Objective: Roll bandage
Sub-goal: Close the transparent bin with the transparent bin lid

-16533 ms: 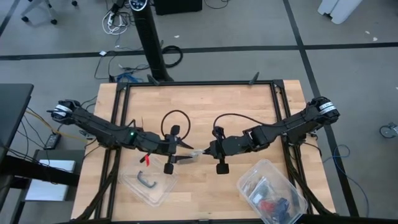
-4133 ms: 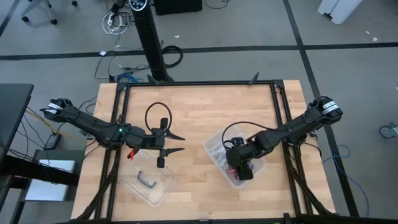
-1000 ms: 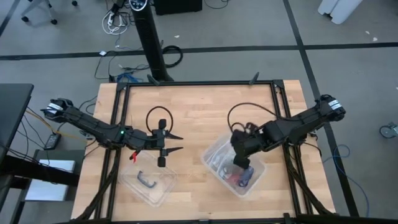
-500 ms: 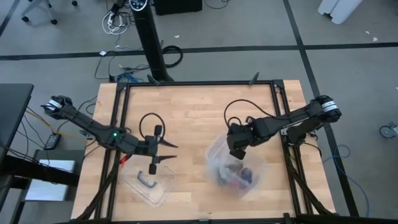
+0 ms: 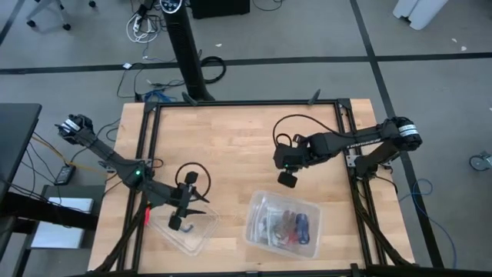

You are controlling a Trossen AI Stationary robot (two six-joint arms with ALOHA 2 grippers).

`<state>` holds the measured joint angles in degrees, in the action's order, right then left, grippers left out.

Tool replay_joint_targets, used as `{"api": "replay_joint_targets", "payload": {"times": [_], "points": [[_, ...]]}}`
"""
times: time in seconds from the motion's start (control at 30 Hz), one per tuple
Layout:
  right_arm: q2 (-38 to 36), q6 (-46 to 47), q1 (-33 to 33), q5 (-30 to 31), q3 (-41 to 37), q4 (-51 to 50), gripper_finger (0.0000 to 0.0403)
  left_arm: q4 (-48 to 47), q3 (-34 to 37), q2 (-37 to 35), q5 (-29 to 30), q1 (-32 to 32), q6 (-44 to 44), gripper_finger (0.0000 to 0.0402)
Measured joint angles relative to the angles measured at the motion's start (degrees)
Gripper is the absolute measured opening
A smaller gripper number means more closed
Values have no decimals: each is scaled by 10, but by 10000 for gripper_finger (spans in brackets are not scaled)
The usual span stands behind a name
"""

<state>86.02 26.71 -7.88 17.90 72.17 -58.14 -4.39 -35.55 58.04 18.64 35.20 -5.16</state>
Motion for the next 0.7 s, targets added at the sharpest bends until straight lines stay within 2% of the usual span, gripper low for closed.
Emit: {"api": "replay_joint_targets", "payload": {"times": [0.1, 0.27, 0.43, 0.57, 0.7], "points": [[-2, -11, -6, -63, 24, -2, 11, -5, 0, 0, 0, 13, -11, 170], [-6, -12, -66, -109, 75, 5, 12, -11, 0, 0, 1, 22, -21, 170], [19, -3, -135, -153, 62, 88, 3, -22, 0, 1, 1, 22, -42, 170], [66, 27, -158, -158, 49, 112, 2, -24, 0, 1, 2, 22, -47, 170], [113, 35, -149, -141, 49, 103, 2, -24, 0, 1, 1, 22, -48, 170]]}}
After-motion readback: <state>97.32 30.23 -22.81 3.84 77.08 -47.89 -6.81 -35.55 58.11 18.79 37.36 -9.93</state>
